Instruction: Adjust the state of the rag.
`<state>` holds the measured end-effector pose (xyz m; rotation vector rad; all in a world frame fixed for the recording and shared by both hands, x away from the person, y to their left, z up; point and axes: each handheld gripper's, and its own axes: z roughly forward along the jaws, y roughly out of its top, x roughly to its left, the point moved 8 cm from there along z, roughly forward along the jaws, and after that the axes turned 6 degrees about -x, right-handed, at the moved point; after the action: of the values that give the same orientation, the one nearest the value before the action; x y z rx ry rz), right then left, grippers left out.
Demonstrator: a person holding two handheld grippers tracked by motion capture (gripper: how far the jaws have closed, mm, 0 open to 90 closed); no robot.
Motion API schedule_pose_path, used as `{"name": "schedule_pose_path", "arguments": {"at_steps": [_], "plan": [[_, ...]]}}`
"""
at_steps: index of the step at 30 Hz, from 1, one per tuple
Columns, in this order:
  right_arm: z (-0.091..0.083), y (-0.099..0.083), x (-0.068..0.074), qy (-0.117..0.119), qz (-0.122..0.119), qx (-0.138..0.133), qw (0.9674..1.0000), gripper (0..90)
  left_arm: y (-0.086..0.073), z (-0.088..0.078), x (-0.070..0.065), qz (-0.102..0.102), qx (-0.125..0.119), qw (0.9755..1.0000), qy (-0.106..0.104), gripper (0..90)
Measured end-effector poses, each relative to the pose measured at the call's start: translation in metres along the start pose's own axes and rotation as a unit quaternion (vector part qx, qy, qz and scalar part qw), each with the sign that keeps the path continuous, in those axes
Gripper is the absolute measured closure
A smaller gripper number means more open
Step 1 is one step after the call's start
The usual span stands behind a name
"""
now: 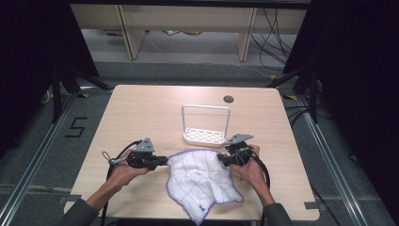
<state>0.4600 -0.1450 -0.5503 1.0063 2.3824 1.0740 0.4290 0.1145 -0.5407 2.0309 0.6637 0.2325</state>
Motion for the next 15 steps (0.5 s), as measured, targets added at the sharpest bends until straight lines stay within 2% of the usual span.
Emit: {"name": "schedule_pose_path", "arguments": {"at_steps": [1, 2, 3, 4, 5, 7, 8, 9, 10, 11, 13, 14, 15], "plan": [[0.001, -0.002, 0.001, -0.001, 0.004, 0.013, 0.9999, 50.6, 0.000, 0.001, 0.000, -0.002, -0.001, 1.0000, 0.000, 85.0], [0.004, -0.003, -0.002, -0.010, -0.003, 0.013, 0.9999, 50.6, -0.001, 0.001, 0.001, 0.002, 0.005, 1.0000, 0.002, 85.1], [0.009, -0.005, -0.005, -0.013, 0.003, 0.021, 0.9997, 50.6, -0.001, 0.002, 0.000, -0.002, 0.002, 1.0000, 0.001, 85.1], [0.009, -0.005, -0.005, -0.013, 0.003, 0.021, 0.9997, 50.6, -0.001, 0.002, 0.001, 0.000, 0.003, 1.0000, 0.000, 85.1], [0.008, -0.007, -0.005, -0.012, 0.002, 0.034, 0.9993, 50.7, -0.001, 0.003, 0.001, 0.001, 0.003, 1.0000, 0.000, 85.1], [0.011, -0.009, -0.006, -0.014, 0.004, 0.032, 0.9994, 51.8, -0.001, 0.003, 0.001, -0.001, 0.005, 1.0000, 0.001, 85.1], [0.010, -0.009, -0.006, -0.007, -0.001, 0.039, 0.9992, 57.3, -0.001, 0.004, 0.001, -0.002, 0.006, 1.0000, 0.001, 85.1], [0.011, -0.009, -0.004, -0.003, 0.006, 0.028, 0.9996, 61.7, -0.001, 0.004, 0.001, -0.002, 0.006, 1.0000, 0.001, 85.1], [0.011, -0.009, -0.004, 0.004, -0.004, 0.028, 0.9996, 67.3, -0.001, 0.005, 0.001, 0.003, 0.005, 1.0000, 0.001, 85.1], [0.011, -0.009, -0.004, 0.004, -0.004, 0.028, 0.9996, 67.3, -0.001, 0.005, 0.001, 0.003, 0.005, 1.0000, 0.001, 85.1], [0.011, -0.009, -0.001, 0.015, 0.001, 0.020, 0.9997, 80.3, 0.000, 0.006, 0.001, 0.004, 0.005, 1.0000, 0.004, 85.2], [0.008, -0.009, 0.000, 0.014, -0.011, 0.025, 0.9995, 87.0, 0.001, 0.006, 0.001, 0.005, 0.004, 1.0000, 0.001, 85.4], [0.008, -0.009, 0.000, 0.014, -0.011, 0.025, 0.9995, 87.0, 0.001, 0.006, 0.001, 0.005, 0.004, 1.0000, 0.001, 85.5]]}}
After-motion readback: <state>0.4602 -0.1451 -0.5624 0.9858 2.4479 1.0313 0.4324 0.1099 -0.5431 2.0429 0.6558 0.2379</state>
